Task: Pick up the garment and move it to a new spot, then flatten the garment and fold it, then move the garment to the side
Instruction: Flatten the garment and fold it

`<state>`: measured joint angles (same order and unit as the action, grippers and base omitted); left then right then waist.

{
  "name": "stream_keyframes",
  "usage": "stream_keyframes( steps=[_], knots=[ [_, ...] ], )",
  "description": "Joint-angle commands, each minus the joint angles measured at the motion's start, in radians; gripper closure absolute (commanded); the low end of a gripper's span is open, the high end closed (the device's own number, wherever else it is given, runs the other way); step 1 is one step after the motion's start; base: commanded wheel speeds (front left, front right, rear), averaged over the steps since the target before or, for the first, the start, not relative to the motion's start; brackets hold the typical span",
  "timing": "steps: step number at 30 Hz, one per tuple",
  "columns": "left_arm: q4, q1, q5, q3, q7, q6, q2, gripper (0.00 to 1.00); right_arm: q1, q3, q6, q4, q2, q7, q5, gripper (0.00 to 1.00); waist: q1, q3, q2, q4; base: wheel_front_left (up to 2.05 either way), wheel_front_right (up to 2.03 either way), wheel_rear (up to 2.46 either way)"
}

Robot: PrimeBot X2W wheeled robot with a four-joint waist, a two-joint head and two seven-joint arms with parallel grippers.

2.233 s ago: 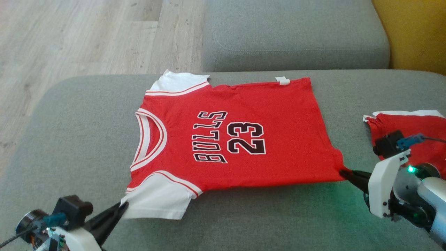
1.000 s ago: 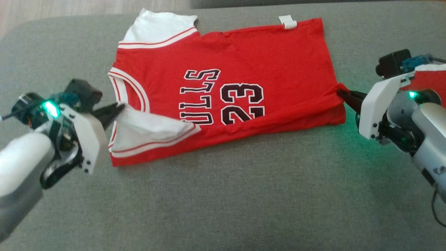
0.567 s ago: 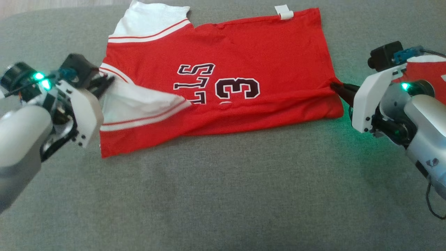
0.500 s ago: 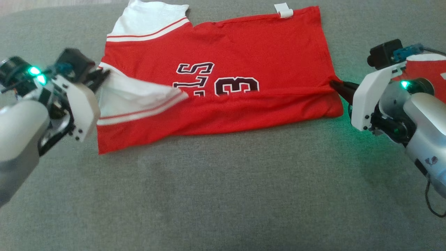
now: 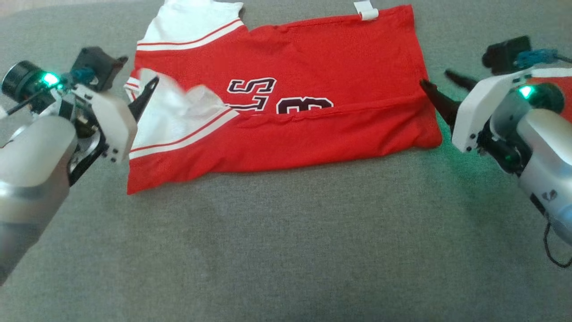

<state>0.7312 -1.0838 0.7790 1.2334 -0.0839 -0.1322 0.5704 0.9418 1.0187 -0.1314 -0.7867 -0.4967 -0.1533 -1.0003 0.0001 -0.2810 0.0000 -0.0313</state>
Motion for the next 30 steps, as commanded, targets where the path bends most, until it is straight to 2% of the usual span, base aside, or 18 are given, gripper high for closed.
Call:
stream_keyframes(
  steps=[1,7,10,12,13,16,18,24,28,30],
  knots=[
    [0.007,-0.056,0.027,-0.071,0.054,0.013,0.013,0.0,0.021,-0.021,0.001,-0.003,0.001,0.074,0.017,0.0,-0.0001,0.013,0.0,-0.007,0.0,0.0,0.0],
    [0.019,-0.009,0.111,-0.219,0.308,0.126,-0.05,0.0,0.001,-0.114,0.001,-0.069,0.039,0.335,0.018,0.0,-0.0001,0.07,0.0,-0.025,0.0,0.0,0.0],
    [-0.021,0.033,0.1,-0.298,0.343,0.193,-0.055,0.0,-0.018,-0.157,0.001,-0.082,0.064,0.401,0.046,0.0,-0.0001,0.105,0.0,-0.028,0.0,0.0,0.0],
    [-0.112,0.078,0.066,-0.401,0.345,0.241,-0.057,0.0,-0.036,-0.21,0.001,-0.076,0.078,0.413,0.072,0.0,-0.0001,0.126,0.0,-0.03,0.0,0.0,0.0],
    [-0.112,0.078,0.066,-0.401,0.345,0.241,-0.057,0.0,-0.036,-0.21,0.001,-0.076,0.078,0.413,0.072,0.0,-0.0001,0.126,0.0,-0.03,0.0,0.0,0.0],
    [-0.264,0.198,-0.011,-0.552,0.345,0.304,-0.068,0.0,-0.086,-0.378,0.001,0.001,0.095,0.414,0.163,0.0,-0.0001,0.155,0.0,-0.032,0.0,0.0,0.0],
    [-0.351,0.291,-0.062,-0.632,0.345,0.332,-0.088,0.0,-0.162,-0.509,0.001,0.059,0.127,0.415,0.219,0.0,-0.0001,0.17,0.0,-0.038,0.0,0.0,0.0],
    [-0.492,0.523,-0.206,-0.741,0.345,0.357,-0.161,0.0,-0.394,-0.758,0.001,0.239,0.241,0.415,0.435,0.0,-0.0001,0.194,0.0,-0.047,0.0,0.0,0.0],
    [-0.534,0.635,-0.269,-0.794,0.346,0.354,-0.215,0.0,-0.514,-0.911,0.001,0.34,0.334,0.415,0.561,0.0,-0.0001,0.203,0.0,-0.05,0.0,0.0,0.0],
    [-0.539,0.687,-0.295,-0.817,0.346,0.348,-0.242,0.0,-0.567,-0.955,0.001,0.384,0.376,0.415,0.624,0.0,-0.0001,0.208,0.0,-0.05,0.0,0.0,0.0]
  ],
)
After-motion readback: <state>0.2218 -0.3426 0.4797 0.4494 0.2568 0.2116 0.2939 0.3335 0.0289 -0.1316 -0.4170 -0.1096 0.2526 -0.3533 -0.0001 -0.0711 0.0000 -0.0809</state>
